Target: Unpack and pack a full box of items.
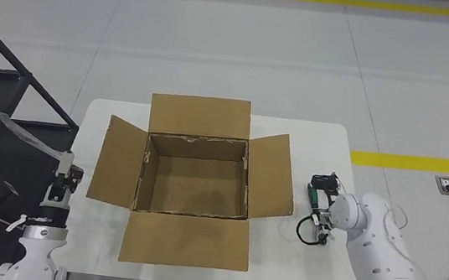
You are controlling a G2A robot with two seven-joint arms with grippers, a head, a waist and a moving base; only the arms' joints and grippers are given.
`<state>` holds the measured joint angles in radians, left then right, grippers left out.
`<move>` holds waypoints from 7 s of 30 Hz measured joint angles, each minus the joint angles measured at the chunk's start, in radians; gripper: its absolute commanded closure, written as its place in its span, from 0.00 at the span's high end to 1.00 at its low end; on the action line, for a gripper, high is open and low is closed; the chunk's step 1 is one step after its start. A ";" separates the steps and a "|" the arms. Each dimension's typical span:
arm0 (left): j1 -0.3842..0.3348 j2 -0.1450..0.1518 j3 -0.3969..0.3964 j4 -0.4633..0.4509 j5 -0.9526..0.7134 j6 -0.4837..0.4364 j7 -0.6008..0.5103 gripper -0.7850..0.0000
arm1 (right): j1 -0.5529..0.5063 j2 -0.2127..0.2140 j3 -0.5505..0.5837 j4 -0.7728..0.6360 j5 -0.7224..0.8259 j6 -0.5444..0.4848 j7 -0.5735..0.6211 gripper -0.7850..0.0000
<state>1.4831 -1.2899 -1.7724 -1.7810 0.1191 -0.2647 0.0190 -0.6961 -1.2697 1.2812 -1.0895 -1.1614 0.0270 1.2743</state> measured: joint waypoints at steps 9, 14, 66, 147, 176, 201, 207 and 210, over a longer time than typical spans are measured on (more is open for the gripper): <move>0.000 -0.001 -0.001 0.001 0.002 -0.002 0.000 1.00 | 0.023 -0.001 -0.010 0.046 0.012 -0.002 -0.012 0.00; -0.001 -0.001 -0.001 0.001 0.005 -0.001 0.001 1.00 | 0.002 0.007 0.023 -0.025 0.018 0.030 -0.059 0.00; 0.028 -0.003 -0.029 -0.003 -0.013 -0.027 -0.019 1.00 | 0.495 -0.572 -0.919 0.593 0.310 0.039 -0.428 0.00; 0.036 -0.008 0.025 -0.029 0.063 -0.005 -0.013 1.00 | 0.503 -0.363 -0.593 0.509 0.253 -0.771 -1.112 1.00; 0.032 -0.010 0.032 -0.021 0.068 0.002 -0.008 1.00 | -0.266 -0.097 0.135 -0.555 -0.131 0.146 -0.774 1.00; 0.015 -0.010 0.045 -0.021 0.092 0.018 -0.017 1.00 | 0.104 -0.089 0.171 0.168 -0.121 0.174 -0.374 0.47; 0.018 -0.010 0.042 -0.019 0.086 0.018 -0.012 1.00 | 0.155 -0.087 0.178 0.264 -0.084 0.134 -0.399 0.00; 0.017 -0.011 0.042 -0.018 0.084 0.018 -0.012 1.00 | 0.171 -0.087 0.175 0.286 -0.075 0.130 -0.413 0.00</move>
<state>1.5004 -1.3005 -1.7303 -1.7991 0.2030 -0.2466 0.0071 -0.5253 -1.3566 1.4565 -0.8033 -1.2364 0.1570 0.8608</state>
